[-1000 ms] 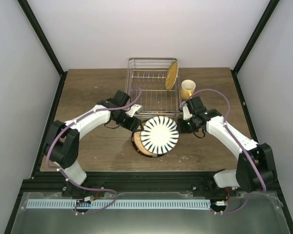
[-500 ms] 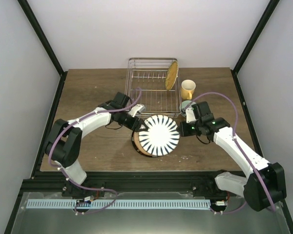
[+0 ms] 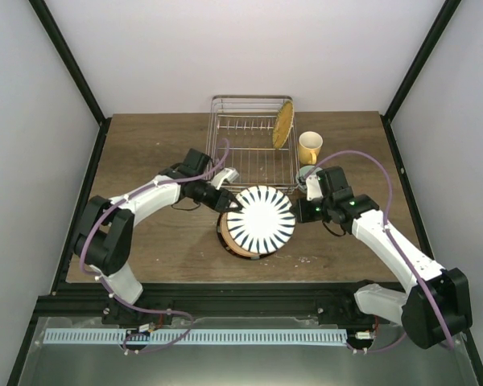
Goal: Load the mixed dishes into the dish rack
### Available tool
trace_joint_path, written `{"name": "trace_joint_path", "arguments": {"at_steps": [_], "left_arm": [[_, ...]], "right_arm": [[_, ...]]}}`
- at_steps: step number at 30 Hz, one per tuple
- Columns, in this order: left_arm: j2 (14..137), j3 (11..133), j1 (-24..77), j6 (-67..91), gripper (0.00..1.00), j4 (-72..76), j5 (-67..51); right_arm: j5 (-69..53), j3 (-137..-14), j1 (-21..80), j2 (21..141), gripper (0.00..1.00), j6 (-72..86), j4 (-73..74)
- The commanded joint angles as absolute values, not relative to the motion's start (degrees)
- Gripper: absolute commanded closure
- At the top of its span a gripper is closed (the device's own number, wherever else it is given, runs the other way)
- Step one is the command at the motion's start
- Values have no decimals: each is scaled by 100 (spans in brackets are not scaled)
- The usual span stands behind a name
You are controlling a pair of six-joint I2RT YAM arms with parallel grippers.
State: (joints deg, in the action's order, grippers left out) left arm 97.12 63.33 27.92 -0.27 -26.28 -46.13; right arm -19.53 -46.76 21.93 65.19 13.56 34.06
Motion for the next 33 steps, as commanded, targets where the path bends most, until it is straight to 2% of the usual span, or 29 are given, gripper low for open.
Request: {"name": "trace_joint_path", "arguments": {"at_steps": [1, 5, 9, 21, 27, 33], "left_arm": [[9745, 6502, 2820, -144, 79, -2626, -5206], [9741, 6513, 2761, -142, 93, -2609, -5403], [9676, 6529, 2730, -118, 99, -2550, -5579], [9353, 6594, 2601, 149, 100, -2341, -5890], [9045, 6562, 2396, 350, 100, -2292, -6174], [8740, 6656, 2325, 571, 100, -2259, -6391]], "right_arm": [[-2333, -4948, 2224, 6460, 99, 1542, 2578], [-2364, -4940, 2217, 6517, 99, 1536, 2418], [-2578, -4914, 2225, 6661, 99, 1582, 2103], [-3613, -5000, 2226, 7450, 96, 1361, 1372], [-3803, -4895, 2196, 7249, 75, 1502, 1012], [-4120, -4869, 2120, 7287, 62, 1545, 977]]}}
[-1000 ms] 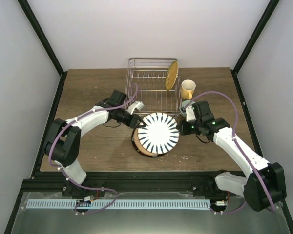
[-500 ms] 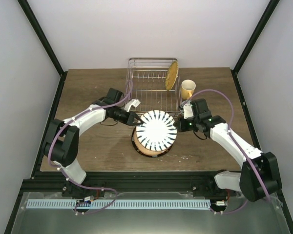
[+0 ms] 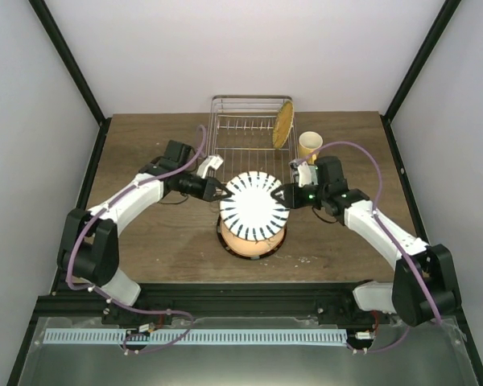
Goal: Load the mixed dishes into the dish rack
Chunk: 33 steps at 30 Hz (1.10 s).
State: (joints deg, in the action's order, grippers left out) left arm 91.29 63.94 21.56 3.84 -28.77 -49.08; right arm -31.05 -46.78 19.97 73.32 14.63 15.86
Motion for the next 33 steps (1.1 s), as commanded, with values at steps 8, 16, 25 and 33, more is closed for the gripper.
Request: {"name": "trace_joint_path", "arguments": {"at_steps": [8, 16, 25, 33], "left_arm": [[8465, 6837, 2229, 626, 100, -2435, -6522], [8450, 6889, 2136, 603, 100, -2414, -6455], [8588, 6968, 2022, 534, 93, -2334, -6174], [8674, 7085, 1998, 416, 47, -2524, -5647]], "right_arm": [[-4731, -4714, 1838, 7244, 50, 1786, 559], [-5585, -4765, 1752, 7514, 87, 1729, 476], [-5997, -5019, 1746, 7588, 99, 1401, 982], [-5932, -5297, 1736, 7627, 99, 1240, 1246]]}}
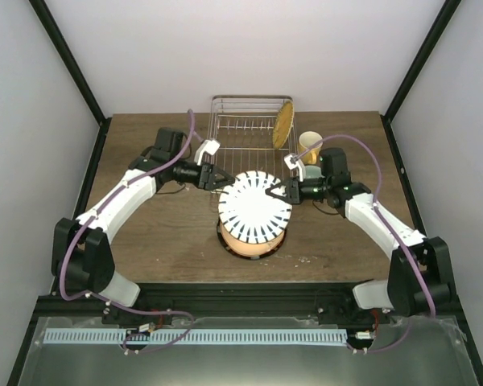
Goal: Load the mixed dishes into the dish rack
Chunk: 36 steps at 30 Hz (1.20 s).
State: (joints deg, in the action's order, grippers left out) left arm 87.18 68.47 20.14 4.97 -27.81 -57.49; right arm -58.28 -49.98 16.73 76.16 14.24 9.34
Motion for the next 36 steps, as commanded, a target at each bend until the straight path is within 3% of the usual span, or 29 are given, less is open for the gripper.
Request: {"name": "trace_joint_path", "arguments": {"at_steps": [1, 4, 15, 24, 36], "left_arm": [[8660, 7090, 1983, 354, 42, -2608, -5544], [8612, 7040, 1942, 233, 34, -2765, -5350], [7745, 6925, 1084, 640, 33, -2206, -4495], [7110, 6934, 983, 663, 32, -1987, -2772], [6628, 6269, 981, 791, 32, -1764, -2604]], "right_arm": [[-5892, -5299, 1732, 7631, 99, 1234, 1236], [-5801, -5321, 1699, 7655, 99, 1209, 1248], [-4489, -6638, 1680, 7862, 99, 985, 1880], [-1398, -8112, 2122, 8405, 99, 640, 1580], [2712, -11053, 2985, 10900, 99, 124, 1464]]}}
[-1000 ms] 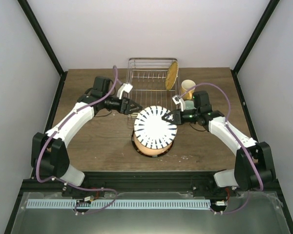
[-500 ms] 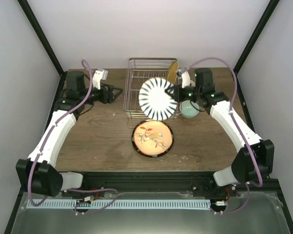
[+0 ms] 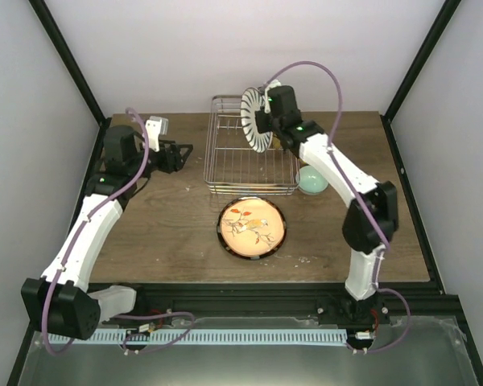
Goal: Load the mixed dishes into the dish rack
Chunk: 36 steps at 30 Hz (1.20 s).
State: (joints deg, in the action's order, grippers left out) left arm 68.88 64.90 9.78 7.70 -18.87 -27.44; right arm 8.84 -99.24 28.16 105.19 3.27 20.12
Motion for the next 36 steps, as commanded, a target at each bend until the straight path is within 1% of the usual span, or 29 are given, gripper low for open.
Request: {"name": "trace_joint_path", "arguments": {"at_steps": [1, 5, 9, 12, 30, 36], "left_arm": [[6563, 6173, 984, 806, 32, -1749, -2586], [6339, 5843, 983, 891, 33, -1674, -2641], [6250, 5721, 984, 911, 33, -1604, -2677], [6233, 5691, 993, 881, 33, -1599, -2679], [6160, 5582, 1139, 759, 33, -1766, -2673], [6226, 5599, 1173, 743, 33, -1736, -2678]], "right_arm": [[2953, -11194, 3010, 11036, 99, 66, 1411], [3492, -11506, 3025, 11296, 99, 88, 1185], [4040, -11870, 3036, 11523, 99, 24, 1264], [4260, -11885, 3032, 11636, 99, -29, 1237], [4044, -11873, 3039, 12043, 99, 406, 1316], [4194, -11874, 3080, 12003, 99, 257, 1223]]}}
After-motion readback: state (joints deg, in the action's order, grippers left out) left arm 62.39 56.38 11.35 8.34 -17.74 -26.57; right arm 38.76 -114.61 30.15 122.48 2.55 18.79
